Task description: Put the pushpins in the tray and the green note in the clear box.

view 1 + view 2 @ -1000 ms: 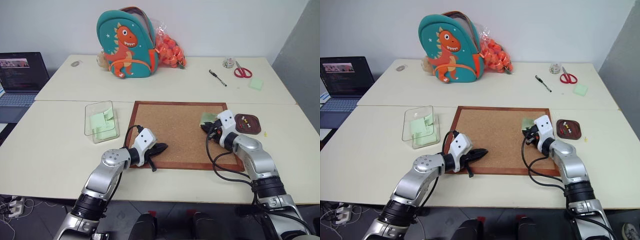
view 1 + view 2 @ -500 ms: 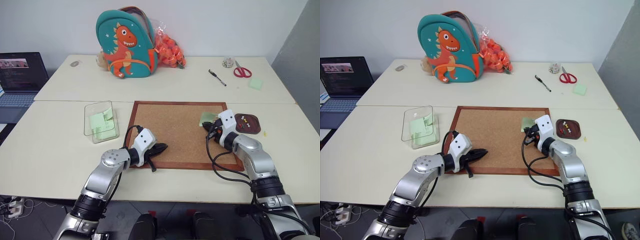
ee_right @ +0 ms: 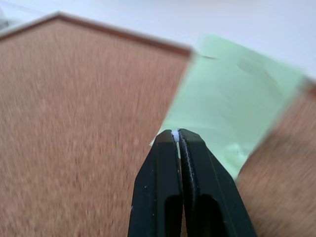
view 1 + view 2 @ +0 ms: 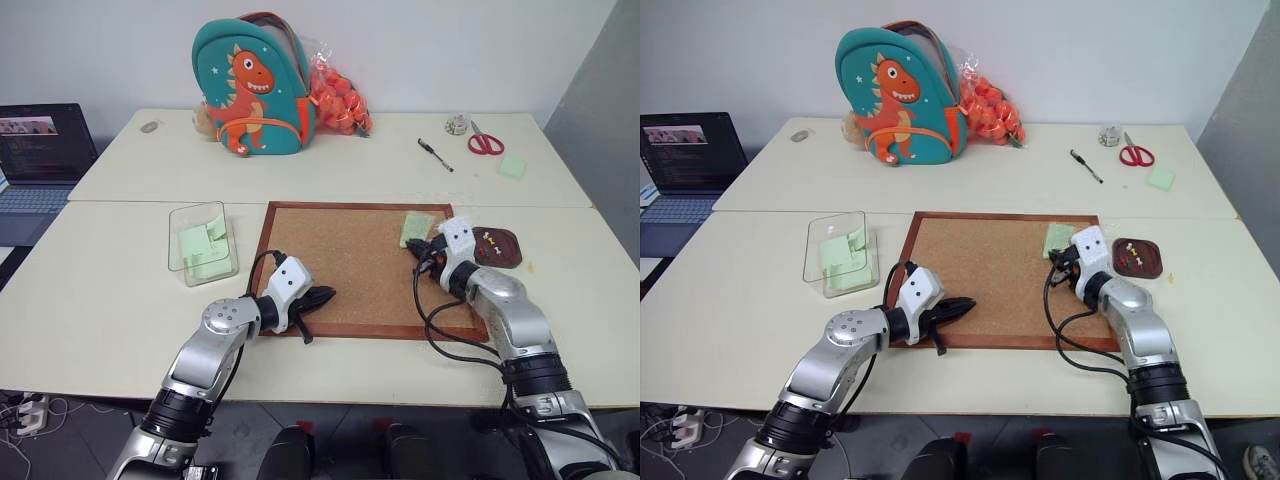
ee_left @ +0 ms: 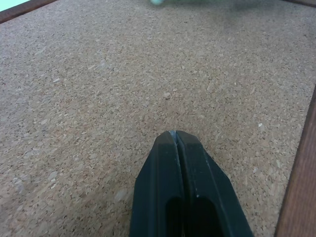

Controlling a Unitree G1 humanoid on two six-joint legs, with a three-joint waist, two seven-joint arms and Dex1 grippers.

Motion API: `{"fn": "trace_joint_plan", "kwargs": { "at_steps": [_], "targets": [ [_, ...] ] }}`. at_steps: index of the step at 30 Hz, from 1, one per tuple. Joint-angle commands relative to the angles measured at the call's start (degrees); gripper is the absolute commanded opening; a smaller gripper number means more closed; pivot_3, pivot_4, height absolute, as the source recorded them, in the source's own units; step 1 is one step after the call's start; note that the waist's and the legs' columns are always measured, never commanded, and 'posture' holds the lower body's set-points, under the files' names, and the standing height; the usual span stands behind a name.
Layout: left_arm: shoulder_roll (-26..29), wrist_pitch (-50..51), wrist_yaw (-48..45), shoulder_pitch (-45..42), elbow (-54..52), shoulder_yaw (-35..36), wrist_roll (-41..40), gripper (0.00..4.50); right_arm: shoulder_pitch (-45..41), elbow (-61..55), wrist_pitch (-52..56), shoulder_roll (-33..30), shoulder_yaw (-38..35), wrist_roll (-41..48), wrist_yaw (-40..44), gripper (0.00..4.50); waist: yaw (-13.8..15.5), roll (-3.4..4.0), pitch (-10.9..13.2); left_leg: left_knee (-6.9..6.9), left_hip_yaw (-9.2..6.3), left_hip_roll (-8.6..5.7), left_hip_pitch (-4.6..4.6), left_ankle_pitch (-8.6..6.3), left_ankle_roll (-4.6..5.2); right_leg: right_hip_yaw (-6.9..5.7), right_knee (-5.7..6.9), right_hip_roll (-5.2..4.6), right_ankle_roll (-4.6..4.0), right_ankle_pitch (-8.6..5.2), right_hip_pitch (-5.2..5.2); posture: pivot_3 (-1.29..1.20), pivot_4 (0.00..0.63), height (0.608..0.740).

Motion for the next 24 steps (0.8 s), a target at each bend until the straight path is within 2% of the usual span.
{"fn": "trace_joint_plan", "kwargs": {
  "at_steps": [1, 9, 18, 24],
  "targets": [
    [0.14, 2.65, -0.93, 2.31, 2.65, -3.08, 0.97, 0.0, -1.41, -4.29, -1.91, -0.27, -1.75, 1.14, -0.28, 0.03, 0.0, 0.0, 0.0, 0.0, 0.0, 0.0, 0.01, 0.0, 0.0, 0.0, 0.0, 0.0, 0.0, 0.0, 0.01, 0.0, 0.15, 0.74],
    [0.17, 1.91, -0.04, 1.59, 2.55, -1.89, 1.02, 0.0, 0.89, -10.44, 0.28, -3.01, -0.65, 1.31, 2.7, 0.03, 0.03, 0.0, 0.0, 0.0, -0.01, 0.02, 0.01, 0.0, 0.0, -0.01, 0.0, 0.0, 0.0, 0.0, 0.02, 0.0, 0.15, 0.74],
    [-0.32, 6.25, 1.52, -7.09, 3.94, 3.55, -2.42, 0.0, 3.9, -15.77, 1.7, -8.51, 2.7, 0.51, 8.66, 0.03, 0.01, -0.08, 0.05, 0.06, -0.04, -0.02, 0.0, 0.01, 0.02, -0.05, 0.03, 0.02, 0.03, 0.02, 0.03, 0.0, 0.15, 0.74],
    [0.33, 9.57, 0.55, -11.41, 3.9, 4.97, -4.27, 0.0, 5.4, -19.6, 2.75, -16.01, 7.15, 0.05, 17.78, 0.03, -0.02, -0.17, 0.11, 0.03, -0.08, 0.02, -0.12, 0.01, 0.01, -0.09, 0.02, 0.07, 0.01, 0.01, -0.09, 0.0, 0.15, 0.74]
  ]
}}
